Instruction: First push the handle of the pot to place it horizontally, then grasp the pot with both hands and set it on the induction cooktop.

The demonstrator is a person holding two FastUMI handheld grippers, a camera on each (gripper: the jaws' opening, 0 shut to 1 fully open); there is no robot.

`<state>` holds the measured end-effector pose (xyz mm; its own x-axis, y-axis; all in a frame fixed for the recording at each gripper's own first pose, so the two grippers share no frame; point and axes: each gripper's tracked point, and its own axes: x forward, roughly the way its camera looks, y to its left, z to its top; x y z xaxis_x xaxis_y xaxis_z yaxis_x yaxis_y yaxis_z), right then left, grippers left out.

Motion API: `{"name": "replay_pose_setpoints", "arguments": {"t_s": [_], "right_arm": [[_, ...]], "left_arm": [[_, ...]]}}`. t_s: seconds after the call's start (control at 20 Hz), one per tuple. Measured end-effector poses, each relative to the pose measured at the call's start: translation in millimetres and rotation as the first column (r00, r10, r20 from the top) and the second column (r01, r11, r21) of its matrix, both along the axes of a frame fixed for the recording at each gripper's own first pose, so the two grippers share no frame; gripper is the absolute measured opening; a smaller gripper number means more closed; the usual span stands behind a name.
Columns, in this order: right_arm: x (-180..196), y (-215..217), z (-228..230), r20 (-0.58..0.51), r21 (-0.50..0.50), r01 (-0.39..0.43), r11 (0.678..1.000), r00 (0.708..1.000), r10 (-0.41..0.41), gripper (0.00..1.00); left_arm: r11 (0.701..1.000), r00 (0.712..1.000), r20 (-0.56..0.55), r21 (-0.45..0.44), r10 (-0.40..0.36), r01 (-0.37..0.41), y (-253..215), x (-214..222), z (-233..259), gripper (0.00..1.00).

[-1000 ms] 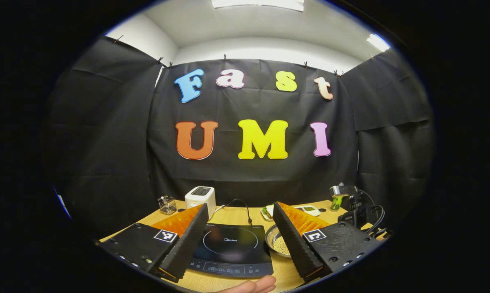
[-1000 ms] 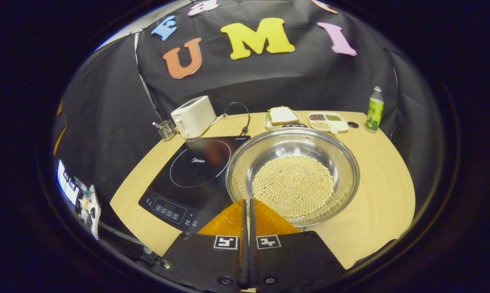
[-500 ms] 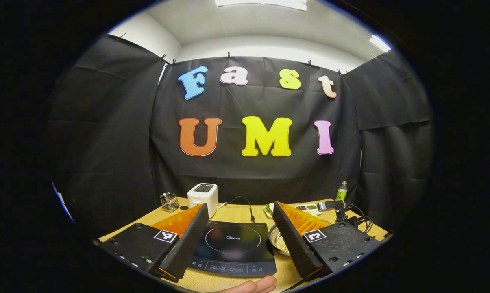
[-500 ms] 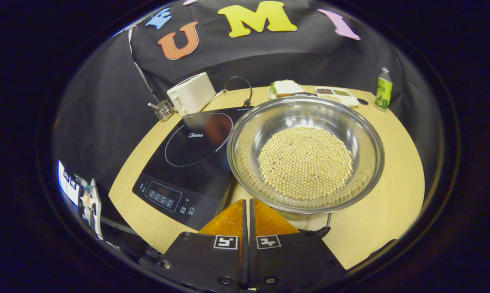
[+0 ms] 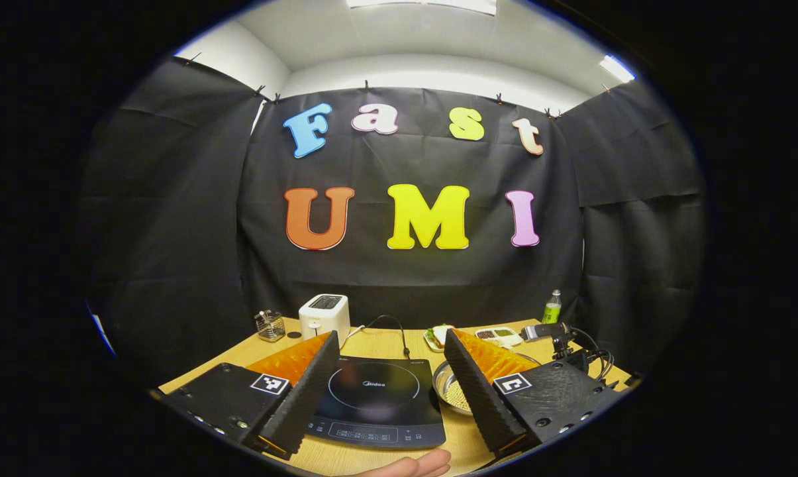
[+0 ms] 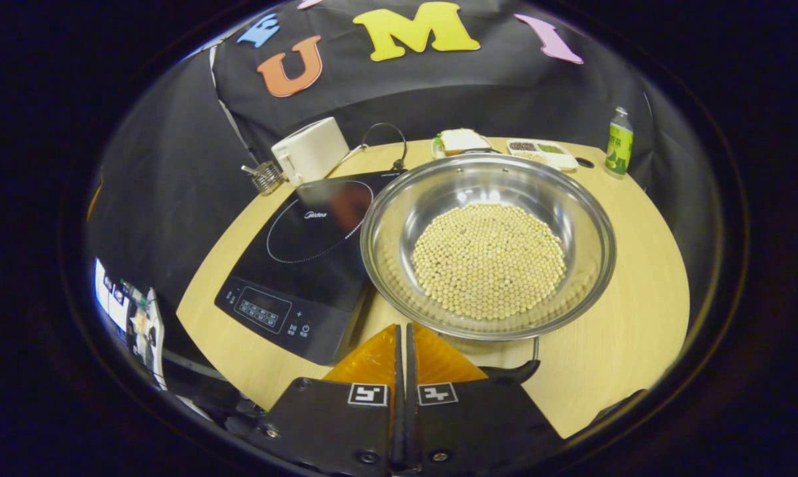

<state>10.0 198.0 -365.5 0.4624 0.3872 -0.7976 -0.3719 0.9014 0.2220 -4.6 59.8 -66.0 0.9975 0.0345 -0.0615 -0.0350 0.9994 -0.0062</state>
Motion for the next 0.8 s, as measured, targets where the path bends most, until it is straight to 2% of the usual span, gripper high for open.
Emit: {"name": "replay_pose_setpoints", "arguments": {"t_s": [0.1, 0.15, 0.2, 0.25, 0.35, 0.4, 0.45, 0.5, 0.55, 0.65, 0.75, 0.8], "right_arm": [[-5, -6, -4, -0.015, -0.007, -0.012, 1.0, 1.0, 0.011, 0.0], [-8, -9, -6, -0.024, -0.01, -0.016, 1.0, 1.0, 0.016, 0.04], [-12, -12, -9, -0.031, -0.016, -0.018, 1.0, 0.999, 0.018, 0.04], [-13, -16, -11, -0.032, -0.021, -0.016, 1.0, 0.999, 0.016, 0.04], [-11, -27, -11, -0.021, -0.023, -0.004, 1.0, 1.0, 0.003, 0.0], [-9, -32, -11, -0.018, -0.025, 0.003, 1.0, 1.0, -0.003, 0.04], [-8, -37, -12, -0.014, -0.028, 0.009, 1.0, 1.0, -0.01, 0.04], [-7, -42, -13, -0.011, -0.03, 0.016, 0.999, 1.0, -0.017, 0.0], [-7, -47, -11, -0.008, -0.032, 0.021, 0.999, 1.0, -0.021, 0.04], [-4, -56, -11, 0.0, -0.037, 0.029, 0.999, 1.0, -0.029, 0.0], [-1, -66, -12, 0.002, -0.035, 0.035, 0.999, 0.999, -0.035, 0.0], [2, -71, -12, 0.007, -0.039, 0.039, 0.998, 0.999, -0.039, 0.04]], "left_arm": [[1.0, 1.0, -0.002, -0.001, 0.0, 0.0, -2, 1, -1, 0.96], [1.0, 1.0, -0.003, -0.001, -0.002, 0.002, -3, -1, 0, 0.96], [1.0, 1.0, -0.003, -0.002, -0.003, 0.003, -4, 0, 0, 0.87], [1.0, 1.0, -0.003, 0.0, -0.006, 0.006, -7, 0, -1, 0.96], [1.0, 1.0, -0.003, 0.007, -0.011, 0.011, -11, 0, -1, 0.96], [1.0, 1.0, -0.003, 0.01, -0.014, 0.014, -13, 0, 2, 0.96], [1.0, 1.0, -0.003, 0.012, -0.017, 0.017, -15, 0, 1, 0.87], [1.0, 1.0, -0.001, 0.014, -0.02, 0.02, -17, 0, 1, 0.96], [1.0, 1.0, 0.002, 0.016, -0.021, 0.021, -18, 0, 2, 0.96], [1.0, 1.0, 0.004, 0.015, -0.022, 0.022, -20, 0, 2, 0.96], [1.0, 1.0, 0.003, 0.012, -0.02, 0.02, -20, 0, 3, 0.96], [1.0, 1.0, 0.001, 0.008, -0.018, 0.018, -22, 0, 3, 0.96]]}}
